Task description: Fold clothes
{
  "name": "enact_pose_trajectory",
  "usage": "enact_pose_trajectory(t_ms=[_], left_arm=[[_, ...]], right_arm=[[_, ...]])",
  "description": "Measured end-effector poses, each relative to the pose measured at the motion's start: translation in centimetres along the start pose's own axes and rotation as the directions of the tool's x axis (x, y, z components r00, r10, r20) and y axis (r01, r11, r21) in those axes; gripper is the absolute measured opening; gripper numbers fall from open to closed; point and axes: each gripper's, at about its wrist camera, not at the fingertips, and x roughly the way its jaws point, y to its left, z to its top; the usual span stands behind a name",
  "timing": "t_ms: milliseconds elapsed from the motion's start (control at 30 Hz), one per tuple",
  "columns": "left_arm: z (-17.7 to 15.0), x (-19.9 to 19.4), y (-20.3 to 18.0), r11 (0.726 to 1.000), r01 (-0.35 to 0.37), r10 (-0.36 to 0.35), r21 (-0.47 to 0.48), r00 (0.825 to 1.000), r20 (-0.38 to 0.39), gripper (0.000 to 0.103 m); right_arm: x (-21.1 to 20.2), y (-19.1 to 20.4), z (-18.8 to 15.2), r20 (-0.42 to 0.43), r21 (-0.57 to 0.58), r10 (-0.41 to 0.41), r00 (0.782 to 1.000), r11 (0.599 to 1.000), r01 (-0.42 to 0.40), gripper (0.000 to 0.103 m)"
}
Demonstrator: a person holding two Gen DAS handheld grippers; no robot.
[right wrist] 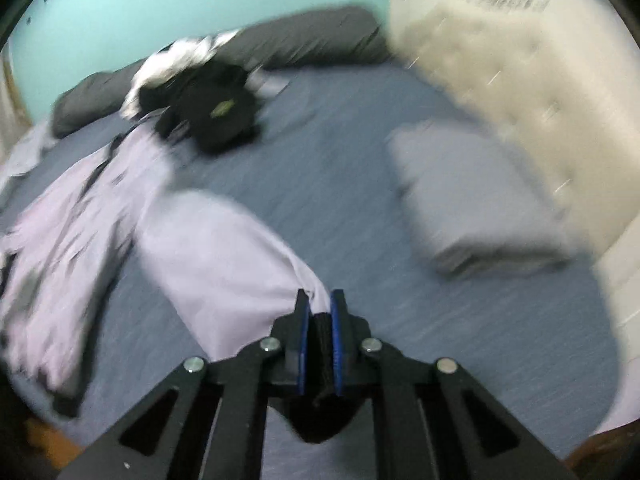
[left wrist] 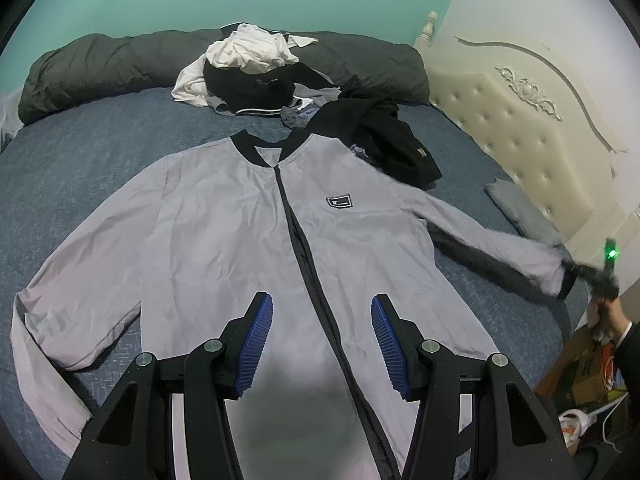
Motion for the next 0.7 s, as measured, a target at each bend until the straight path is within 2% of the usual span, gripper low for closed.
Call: enact_pose_trajectory(t_ms=[67,133,200,267,333,400,467,600,700], left_arm=[[-0.1,0.1,0.1,1.0,-0.001,0.001,-0.004,1.0,0.0,0.056],[-0.1,0.3,0.3,1.0,0.003,-0.003,-0.006,1.0,-0.004,0.056],[-0.2,0.3,0.3,1.0,0.002,-0.002,-0.003,1.0,-0.008,0.056],[-0.1,0.3,0.5,1.0,0.0,0.0,-0.001,1.0,-0.01,0.056],[-0.1,0.3,0.7,1.0,-0.003,0.003,0.0,1.0,-0.012,0.056],[-0.1,0.2,1.1,1.0,-0.008,0.008,-0.004,1.0,-0.012,0.056],[-0.2,0.1,1.6,1.0,-0.018,0.018,-0.006,1.0,-0.013,0.056],[-0.4,-0.4,3.1,0.999,-0.043,0.043,-0.021,0.999,-0.007,0.056],[-0.7,-1.0,4.7,0.997,-0.05,0.049,-0.056,0.999,-0.005,0.056]], right_arm=[[-1.1,-0.5,1.4,0.056,-0.02,-0.078,0.995,0.997,0.079,0.009],[-0.9,-1.0,2.2,0.063,-0.02,-0.102,0.993,0.994,0.103,0.009],[0.5,-0.5,2.4,0.035,-0.03,-0.106,0.994,0.994,0.107,0.009],[2.8,-0.4,1.5,-0.059,-0.011,-0.057,0.997,0.998,0.056,0.009],[4.6,-0.3,-0.2,-0.15,-0.006,-0.042,0.988,0.999,0.042,0.011],[6.1,0.1,-1.5,-0.206,0.016,-0.014,0.978,1.0,0.018,0.013],[6.9,0.1,-2.2,-0.228,0.022,-0.046,0.973,0.998,0.052,0.015],[6.5,-0.8,-1.6,-0.206,0.082,-0.092,0.974,0.99,0.111,0.025],[5.0,-0.9,-0.7,-0.15,0.099,-0.104,0.983,0.988,0.119,0.027]])
